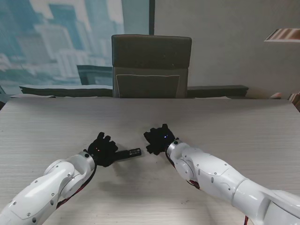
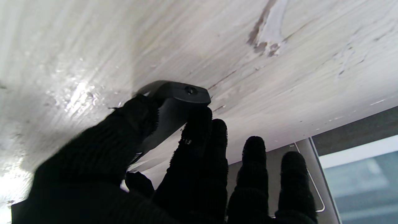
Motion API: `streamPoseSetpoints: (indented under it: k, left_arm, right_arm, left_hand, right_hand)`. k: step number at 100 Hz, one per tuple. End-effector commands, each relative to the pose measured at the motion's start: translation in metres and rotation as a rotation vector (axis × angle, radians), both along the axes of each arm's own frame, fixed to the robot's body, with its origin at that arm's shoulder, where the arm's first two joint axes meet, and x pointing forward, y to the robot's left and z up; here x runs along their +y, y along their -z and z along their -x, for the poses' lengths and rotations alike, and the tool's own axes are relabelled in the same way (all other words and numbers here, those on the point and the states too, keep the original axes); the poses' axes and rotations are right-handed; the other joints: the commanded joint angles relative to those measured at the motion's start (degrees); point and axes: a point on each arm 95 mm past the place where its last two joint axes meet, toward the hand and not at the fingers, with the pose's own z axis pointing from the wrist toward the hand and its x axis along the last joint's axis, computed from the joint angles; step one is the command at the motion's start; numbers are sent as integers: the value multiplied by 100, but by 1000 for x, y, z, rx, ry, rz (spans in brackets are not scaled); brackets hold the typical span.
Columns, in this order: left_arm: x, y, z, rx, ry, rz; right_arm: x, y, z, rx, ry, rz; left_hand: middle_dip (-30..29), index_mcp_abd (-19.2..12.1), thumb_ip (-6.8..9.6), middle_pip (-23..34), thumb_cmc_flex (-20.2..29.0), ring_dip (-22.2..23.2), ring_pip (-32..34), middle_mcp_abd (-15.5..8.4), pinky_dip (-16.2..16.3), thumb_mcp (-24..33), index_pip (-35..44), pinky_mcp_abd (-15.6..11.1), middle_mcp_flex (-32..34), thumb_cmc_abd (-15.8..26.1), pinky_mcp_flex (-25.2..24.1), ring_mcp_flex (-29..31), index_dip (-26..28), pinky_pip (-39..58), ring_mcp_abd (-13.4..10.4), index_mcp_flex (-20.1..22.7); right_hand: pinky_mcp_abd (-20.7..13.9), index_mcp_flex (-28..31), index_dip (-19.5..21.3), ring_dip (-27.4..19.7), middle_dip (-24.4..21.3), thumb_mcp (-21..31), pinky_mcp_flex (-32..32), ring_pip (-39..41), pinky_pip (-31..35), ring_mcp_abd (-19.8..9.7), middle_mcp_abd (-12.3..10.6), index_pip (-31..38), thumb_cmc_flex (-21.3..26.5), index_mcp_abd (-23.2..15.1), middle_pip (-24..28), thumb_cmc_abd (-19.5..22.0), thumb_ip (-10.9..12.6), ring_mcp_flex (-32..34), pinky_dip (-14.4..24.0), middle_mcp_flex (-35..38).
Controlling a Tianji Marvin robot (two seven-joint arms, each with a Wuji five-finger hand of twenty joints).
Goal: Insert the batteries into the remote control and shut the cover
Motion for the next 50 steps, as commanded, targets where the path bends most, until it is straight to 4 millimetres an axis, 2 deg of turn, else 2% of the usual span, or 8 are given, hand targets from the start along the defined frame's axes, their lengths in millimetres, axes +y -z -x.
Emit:
streamPoseSetpoints:
  k: [1,8,23,27,36,50]
  left_arm:
    - [5,29,16,95,-9,-42]
    - [5,29,16,96,-8,-43]
    - [5,29,16,98,-8,-44]
    - [4,29,16,98,-8,-44]
    - [4,30,16,100,-7,-45]
    - [4,30,16,103,-7,-46]
  right_arm:
    - [-16,41,24,91,19,57]
    - [-16,40,25,76,19,42]
    - [-17,36,26,46,17,7]
    - [-17,35,27,40,17,-2]
    - [-18,33,29,30,17,-21]
    - [-17,29,32,18,7,-49]
  left_hand:
    - [62,-1662,138,95,646,-53,84,-72,-77,-149,589,52,-5,-58,-50,68,176,90,63,276]
    - [62,-1659,138,95,646,-52,85,-75,-77,-150,587,51,-7,-56,-52,67,175,90,65,276]
    - [63,-1679,139,97,647,-51,88,-74,-75,-153,589,51,-1,-58,-48,79,177,94,58,281]
    - [62,-1669,139,96,643,-52,86,-77,-76,-154,587,50,-2,-55,-53,75,176,91,67,277]
    - [63,-1684,138,97,643,-51,87,-80,-77,-156,589,49,0,-50,-52,78,178,90,58,282]
    - [62,-1675,139,96,648,-52,85,-79,-77,-156,587,52,-3,-55,-50,81,177,89,67,282]
  right_hand:
    - [171,340,621,-233,119,-360,96,-200,-86,-591,-145,769,787,-448,246,-786,-422,514,-78,142]
    - [236,451,914,-209,164,-301,261,-20,-88,-635,-175,776,876,-442,396,-834,-416,810,-104,370]
    - [311,511,1000,-217,87,-218,670,224,-29,-788,-233,763,982,-428,615,-906,-415,1339,-136,739]
    - [311,524,989,-262,-116,-219,804,332,26,-817,-234,772,1031,-407,772,-907,-403,1480,-161,831]
    - [266,520,916,-274,-201,-183,1059,472,126,-895,-268,772,1115,-451,897,-875,-388,1741,-164,1028]
    - [200,320,645,-289,-287,-220,1128,610,238,-927,-284,742,1224,-533,1020,-602,-361,1757,-167,1029]
